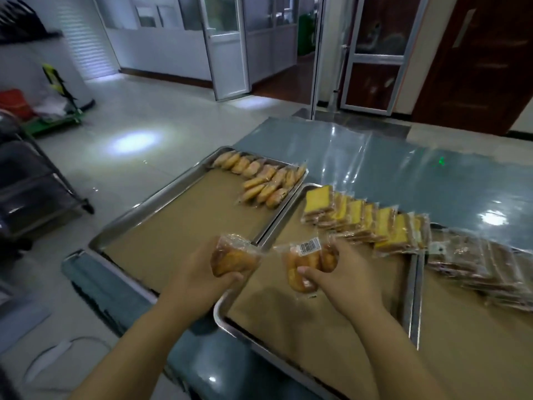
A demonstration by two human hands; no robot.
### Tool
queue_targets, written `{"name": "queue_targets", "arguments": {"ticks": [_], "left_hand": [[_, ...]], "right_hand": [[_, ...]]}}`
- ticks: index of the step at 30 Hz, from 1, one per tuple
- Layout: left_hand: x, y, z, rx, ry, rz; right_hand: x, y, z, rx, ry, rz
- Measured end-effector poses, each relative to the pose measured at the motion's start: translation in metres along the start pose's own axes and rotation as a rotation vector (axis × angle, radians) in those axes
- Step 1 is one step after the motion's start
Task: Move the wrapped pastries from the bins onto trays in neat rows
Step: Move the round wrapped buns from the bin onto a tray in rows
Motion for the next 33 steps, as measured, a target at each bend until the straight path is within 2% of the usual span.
{"name": "queue_targets", "arguments": {"ticks": [6,14,23,29,33], "left_hand": [[-0.019,0.051,-0.045,-0.092,-0.047,-0.055],[-0.067,0.130,-0.117,-0.073,-0.010,-0.088],[-0.107,0.271,-0.187,0.109,0.160,-0.185],[-0.113,0.344,-0.192,0.179,0.128,-0.141],[-0.100,0.390,-0.188,0.238,0.146,-0.107]], "right_hand": [[0.045,0.038,-0.019,0.063,-0.049,-0.058],[0.113,0.083,-0.069,0.139,-0.138,-0.086],[0.195,0.161,-0.151,0.253,-0.122,0.021],[0.227,0.228,-0.173,0.287,-0.197,0.181],[0.241,0.276,-0.168,0.356,-0.273,0.221]]}}
Point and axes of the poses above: each hand's wrist, its own y-axis towards the middle knuckle, its own x-axis out of the palm, z = x × y, the point moved 5 cm from there along y, towards the middle knuckle, and after that the axes turned 2 degrees about y, right-handed, at the moved point
